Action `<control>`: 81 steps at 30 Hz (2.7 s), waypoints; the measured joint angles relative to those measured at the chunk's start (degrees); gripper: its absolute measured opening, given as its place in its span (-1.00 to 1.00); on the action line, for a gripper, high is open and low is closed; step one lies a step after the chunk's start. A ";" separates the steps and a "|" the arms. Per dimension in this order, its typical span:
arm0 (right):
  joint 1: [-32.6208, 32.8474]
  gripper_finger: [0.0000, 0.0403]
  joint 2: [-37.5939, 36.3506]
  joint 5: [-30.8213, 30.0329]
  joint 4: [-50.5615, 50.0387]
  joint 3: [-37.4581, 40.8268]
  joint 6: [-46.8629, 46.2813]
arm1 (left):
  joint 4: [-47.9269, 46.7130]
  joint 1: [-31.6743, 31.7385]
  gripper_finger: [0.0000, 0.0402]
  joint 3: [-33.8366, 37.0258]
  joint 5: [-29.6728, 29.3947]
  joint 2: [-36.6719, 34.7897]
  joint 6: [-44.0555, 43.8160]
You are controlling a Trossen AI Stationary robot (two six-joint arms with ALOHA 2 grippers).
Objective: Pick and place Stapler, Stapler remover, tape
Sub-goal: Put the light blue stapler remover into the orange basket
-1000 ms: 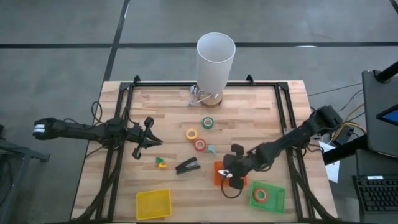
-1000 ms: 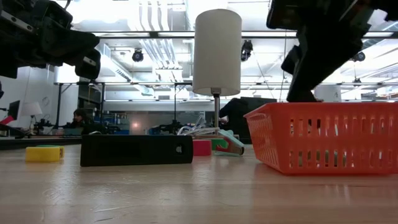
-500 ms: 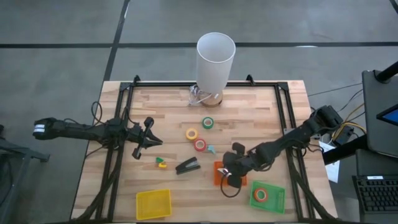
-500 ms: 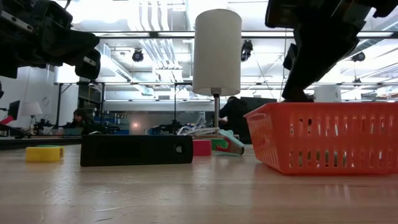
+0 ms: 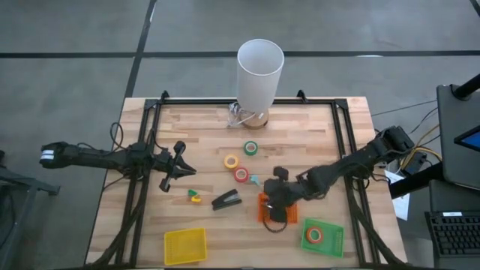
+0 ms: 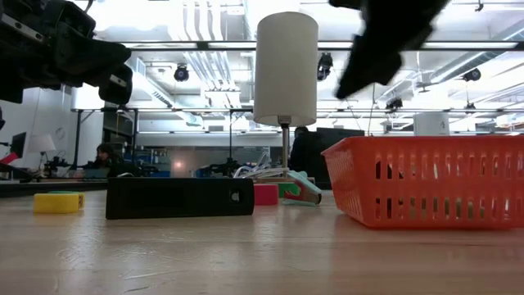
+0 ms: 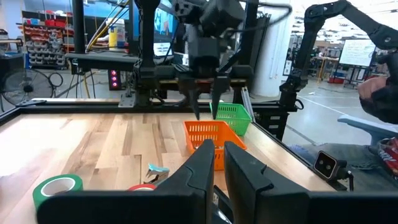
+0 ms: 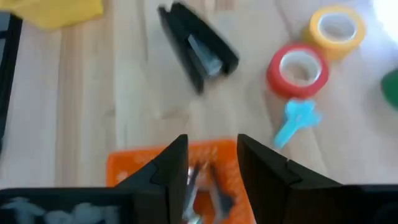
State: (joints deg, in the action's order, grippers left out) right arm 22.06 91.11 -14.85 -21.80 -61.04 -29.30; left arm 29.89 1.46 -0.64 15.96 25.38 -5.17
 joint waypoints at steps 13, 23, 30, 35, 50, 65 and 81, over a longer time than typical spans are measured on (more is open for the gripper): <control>-18.87 -0.22 0.00 20.06 12.38 6.77 4.78 | 0.00 0.02 -0.80 0.02 -0.01 -0.02 0.00; -25.23 -0.31 0.02 22.56 13.02 10.84 2.52 | 0.00 0.00 -0.80 0.00 0.00 -0.02 0.00; -25.00 -0.28 2.86 26.96 21.97 13.73 0.36 | 0.00 0.00 -0.80 0.01 -0.01 0.00 0.00; -25.18 -0.23 5.53 26.88 22.03 13.48 0.15 | 0.00 0.02 -0.80 0.00 -0.02 -0.02 0.00; -25.09 -0.41 8.09 26.90 23.93 13.38 1.19 | 0.00 0.01 -0.80 0.01 -0.02 -0.02 0.00; -25.02 -0.94 9.64 27.18 25.53 13.25 2.77 | -0.02 0.02 -0.80 0.02 0.00 0.00 0.00; -22.32 -0.96 -0.19 26.20 16.94 13.40 4.28 | -0.01 0.02 -0.80 0.02 0.00 0.00 0.00</control>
State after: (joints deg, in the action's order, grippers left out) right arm -0.26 90.92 11.35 -4.86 -47.64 -25.02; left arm 29.88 1.48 -0.62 15.97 25.39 -5.17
